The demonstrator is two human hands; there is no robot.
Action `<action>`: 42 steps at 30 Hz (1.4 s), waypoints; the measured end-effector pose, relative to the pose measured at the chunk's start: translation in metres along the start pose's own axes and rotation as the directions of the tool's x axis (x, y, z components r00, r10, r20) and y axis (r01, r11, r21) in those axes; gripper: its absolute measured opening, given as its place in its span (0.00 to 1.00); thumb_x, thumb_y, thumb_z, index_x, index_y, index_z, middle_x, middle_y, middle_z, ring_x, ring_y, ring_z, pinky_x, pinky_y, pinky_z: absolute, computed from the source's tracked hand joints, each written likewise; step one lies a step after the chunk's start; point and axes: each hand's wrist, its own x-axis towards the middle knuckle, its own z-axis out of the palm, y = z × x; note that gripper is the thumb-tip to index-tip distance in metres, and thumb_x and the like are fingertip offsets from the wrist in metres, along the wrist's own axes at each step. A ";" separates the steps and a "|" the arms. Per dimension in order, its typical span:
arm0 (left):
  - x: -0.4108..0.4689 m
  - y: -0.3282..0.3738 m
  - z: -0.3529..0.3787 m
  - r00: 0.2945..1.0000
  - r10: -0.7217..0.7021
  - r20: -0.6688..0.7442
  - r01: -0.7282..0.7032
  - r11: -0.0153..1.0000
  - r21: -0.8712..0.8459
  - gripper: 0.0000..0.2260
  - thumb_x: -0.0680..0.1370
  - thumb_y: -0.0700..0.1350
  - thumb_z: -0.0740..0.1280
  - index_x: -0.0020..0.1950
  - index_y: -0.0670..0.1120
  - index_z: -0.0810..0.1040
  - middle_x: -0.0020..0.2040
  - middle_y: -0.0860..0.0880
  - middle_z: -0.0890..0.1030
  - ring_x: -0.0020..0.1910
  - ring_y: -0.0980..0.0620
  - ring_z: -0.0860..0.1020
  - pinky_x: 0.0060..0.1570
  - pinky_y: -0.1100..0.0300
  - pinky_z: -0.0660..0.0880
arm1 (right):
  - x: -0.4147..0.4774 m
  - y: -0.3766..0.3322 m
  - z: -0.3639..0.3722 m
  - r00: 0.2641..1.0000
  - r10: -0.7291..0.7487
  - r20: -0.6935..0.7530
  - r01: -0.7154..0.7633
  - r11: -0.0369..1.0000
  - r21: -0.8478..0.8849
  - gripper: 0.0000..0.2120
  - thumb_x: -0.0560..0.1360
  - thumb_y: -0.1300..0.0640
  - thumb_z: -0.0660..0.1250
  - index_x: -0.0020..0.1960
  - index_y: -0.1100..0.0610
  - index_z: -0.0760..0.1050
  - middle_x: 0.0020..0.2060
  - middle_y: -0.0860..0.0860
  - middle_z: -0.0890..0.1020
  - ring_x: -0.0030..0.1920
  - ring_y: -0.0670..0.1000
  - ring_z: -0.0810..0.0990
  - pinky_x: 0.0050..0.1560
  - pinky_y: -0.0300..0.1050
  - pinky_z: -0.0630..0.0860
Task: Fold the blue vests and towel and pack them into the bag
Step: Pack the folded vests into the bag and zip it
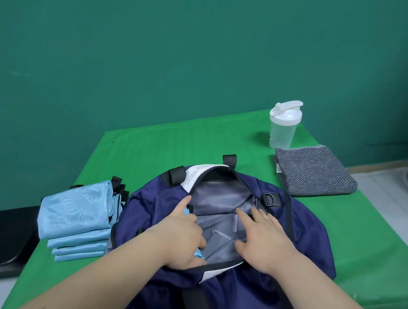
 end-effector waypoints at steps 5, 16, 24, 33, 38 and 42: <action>-0.004 0.003 0.005 0.999 -0.012 -0.044 0.012 1.000 0.002 0.24 0.79 0.66 0.52 0.57 0.54 0.80 0.48 0.53 0.80 0.59 0.47 0.71 0.68 0.35 0.25 | -0.003 -0.005 -0.002 1.000 0.020 0.022 -0.020 1.000 -0.024 0.38 0.75 0.41 0.57 0.81 0.47 0.46 0.79 0.55 0.55 0.79 0.57 0.53 0.79 0.50 0.47; -0.008 0.005 0.009 0.994 -0.073 -0.079 0.069 0.996 -0.057 0.28 0.76 0.70 0.52 0.57 0.54 0.82 0.48 0.54 0.80 0.59 0.49 0.71 0.68 0.32 0.28 | -0.019 -0.002 -0.019 0.987 0.152 0.054 -0.145 0.983 -0.116 0.44 0.71 0.33 0.58 0.81 0.48 0.48 0.80 0.62 0.47 0.79 0.60 0.54 0.78 0.54 0.48; -0.010 0.011 0.010 0.986 -0.089 -0.143 0.078 0.993 -0.083 0.29 0.74 0.71 0.53 0.53 0.52 0.83 0.43 0.53 0.78 0.56 0.48 0.71 0.68 0.33 0.28 | -0.016 -0.008 -0.046 0.992 0.128 0.016 -0.120 0.962 -0.246 0.46 0.66 0.33 0.60 0.79 0.45 0.50 0.80 0.58 0.40 0.76 0.58 0.59 0.72 0.60 0.54; 0.018 -0.004 0.015 0.979 -0.057 -0.197 0.047 0.997 -0.057 0.34 0.72 0.74 0.47 0.49 0.54 0.84 0.39 0.55 0.79 0.54 0.51 0.70 0.66 0.29 0.30 | -0.024 0.004 -0.060 0.965 0.227 -0.133 -0.255 0.931 -0.262 0.50 0.66 0.28 0.59 0.81 0.46 0.47 0.81 0.53 0.43 0.76 0.54 0.60 0.71 0.60 0.53; 0.016 -0.002 0.009 0.971 -0.014 -0.237 0.001 0.998 -0.056 0.31 0.73 0.72 0.51 0.49 0.52 0.83 0.38 0.54 0.75 0.54 0.50 0.71 0.67 0.30 0.29 | -0.035 0.001 -0.056 0.958 0.259 -0.125 -0.285 0.916 -0.281 0.46 0.67 0.29 0.59 0.80 0.46 0.51 0.81 0.55 0.44 0.74 0.56 0.63 0.68 0.61 0.54; 0.002 0.003 0.007 0.955 -0.012 -0.297 -0.012 0.997 -0.080 0.29 0.72 0.72 0.53 0.50 0.52 0.83 0.40 0.55 0.75 0.54 0.50 0.71 0.69 0.33 0.28 | -0.039 -0.013 -0.054 0.969 0.202 -0.144 -0.235 0.933 -0.273 0.40 0.68 0.31 0.59 0.77 0.45 0.58 0.81 0.56 0.48 0.73 0.57 0.64 0.69 0.63 0.52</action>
